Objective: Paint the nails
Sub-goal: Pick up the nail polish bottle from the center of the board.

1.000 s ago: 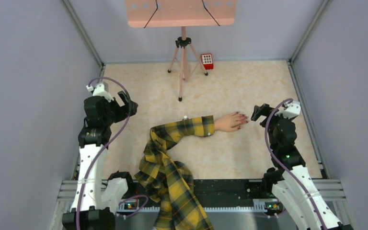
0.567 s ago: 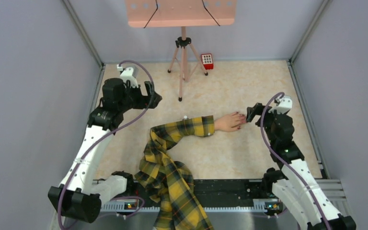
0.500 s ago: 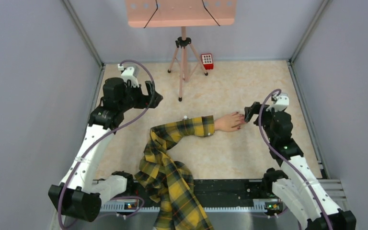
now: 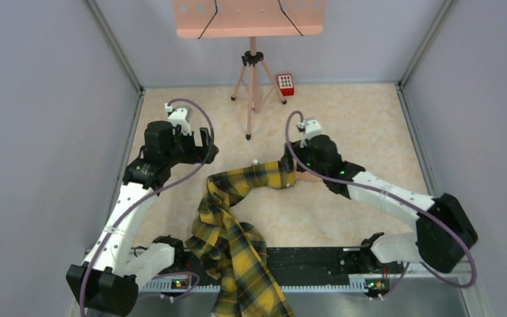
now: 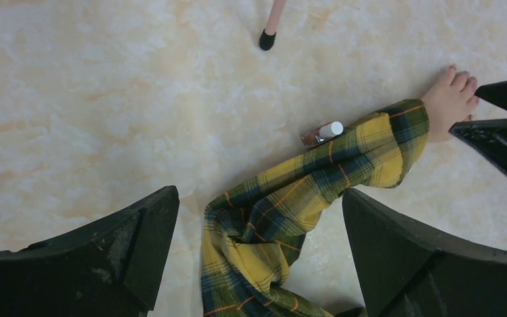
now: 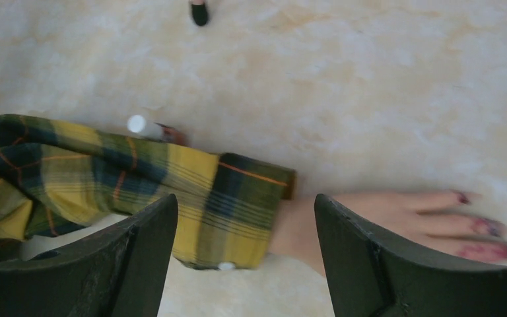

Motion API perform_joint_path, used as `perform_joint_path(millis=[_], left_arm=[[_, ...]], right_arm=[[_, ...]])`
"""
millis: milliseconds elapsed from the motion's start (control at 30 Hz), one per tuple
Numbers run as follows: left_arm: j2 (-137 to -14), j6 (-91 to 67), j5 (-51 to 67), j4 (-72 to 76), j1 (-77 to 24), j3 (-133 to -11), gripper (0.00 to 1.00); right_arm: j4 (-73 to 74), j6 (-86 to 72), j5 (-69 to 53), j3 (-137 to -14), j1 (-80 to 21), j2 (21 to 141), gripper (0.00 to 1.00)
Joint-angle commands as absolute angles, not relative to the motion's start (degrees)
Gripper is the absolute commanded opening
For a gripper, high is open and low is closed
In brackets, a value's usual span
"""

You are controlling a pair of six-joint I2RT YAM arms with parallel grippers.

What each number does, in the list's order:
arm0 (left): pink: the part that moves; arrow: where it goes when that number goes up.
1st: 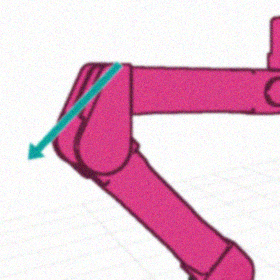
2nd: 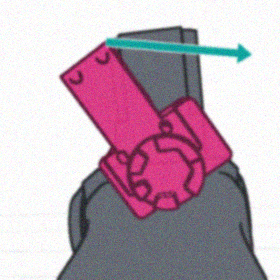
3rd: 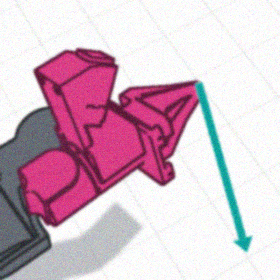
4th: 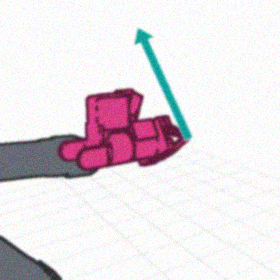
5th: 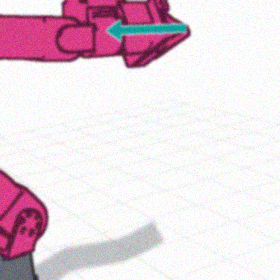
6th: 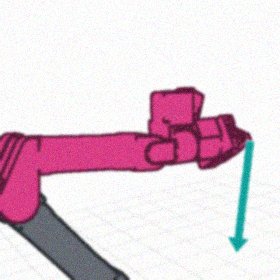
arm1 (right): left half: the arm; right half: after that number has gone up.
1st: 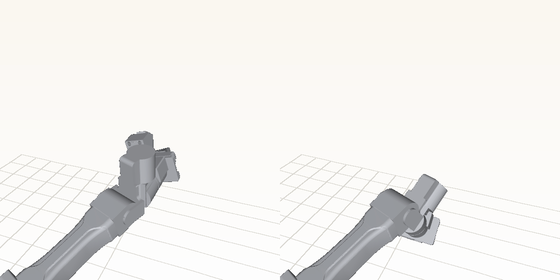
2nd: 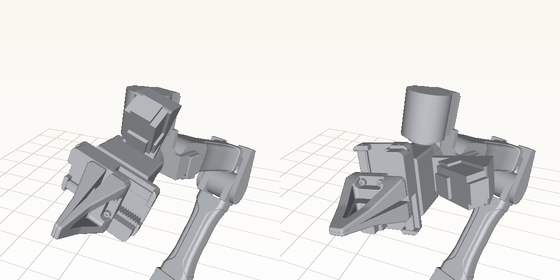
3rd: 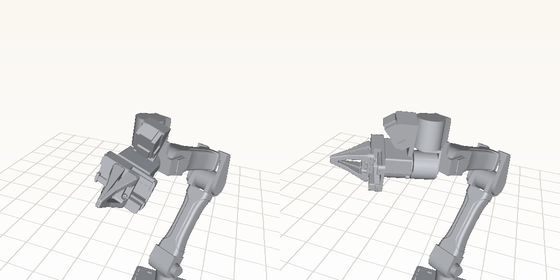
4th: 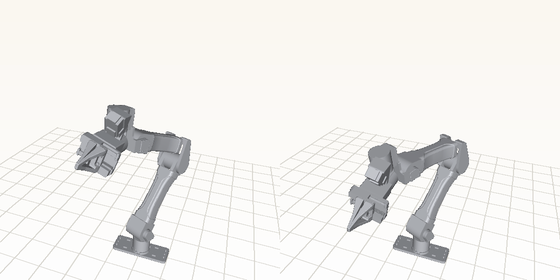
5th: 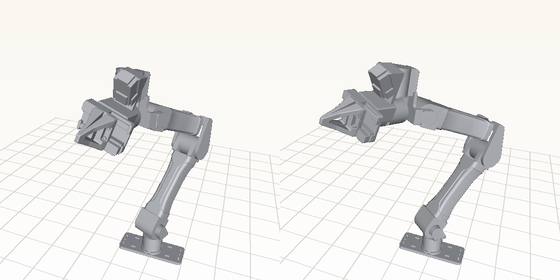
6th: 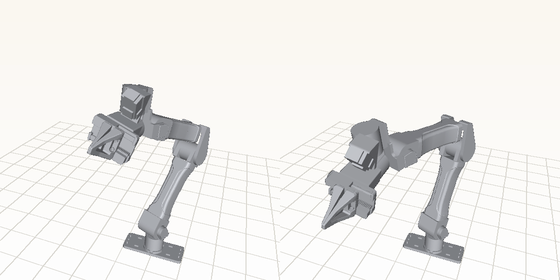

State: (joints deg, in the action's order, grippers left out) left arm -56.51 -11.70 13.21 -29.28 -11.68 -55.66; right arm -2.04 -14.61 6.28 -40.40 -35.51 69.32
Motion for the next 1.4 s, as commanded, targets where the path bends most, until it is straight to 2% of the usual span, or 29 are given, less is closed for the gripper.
perform_joint_path(millis=[0,200,367,833,1233,1367], left_arm=[[-54.77,-9.28,9.24,-29.39,-11.43,-55.53,0.99],[-51.86,-9.58,4.72,-28.25,-11.47,-52.96,0.99],[-50.48,-9.76,3.86,-27.76,-11.43,-52.72,0.99],[-50.86,-9.76,4.67,-27.82,-11.43,-52.83,0.99],[-50.95,-9.85,5.48,-27.87,-11.43,-52.87,0.99],[-51.15,-9.89,5.67,-27.95,-11.43,-52.9,0.99]], right_arm=[[-6.29,-16.17,11.09,-48.61,-44.52,79.28,0.74],[-5.42,-16.64,15.97,-59.18,-53.04,93.99,0.69],[-2.49,-16.38,19.02,-65.21,-54.4,100.25,0.66],[3.32,-17.17,24.02,-71.52,-54.33,106.04,0.49],[2.74,-18.78,25.17,-73.15,-54.19,107.7,0.45],[3.83,-19.26,25.53,-74.2,-53.9,109.04,0.39]])
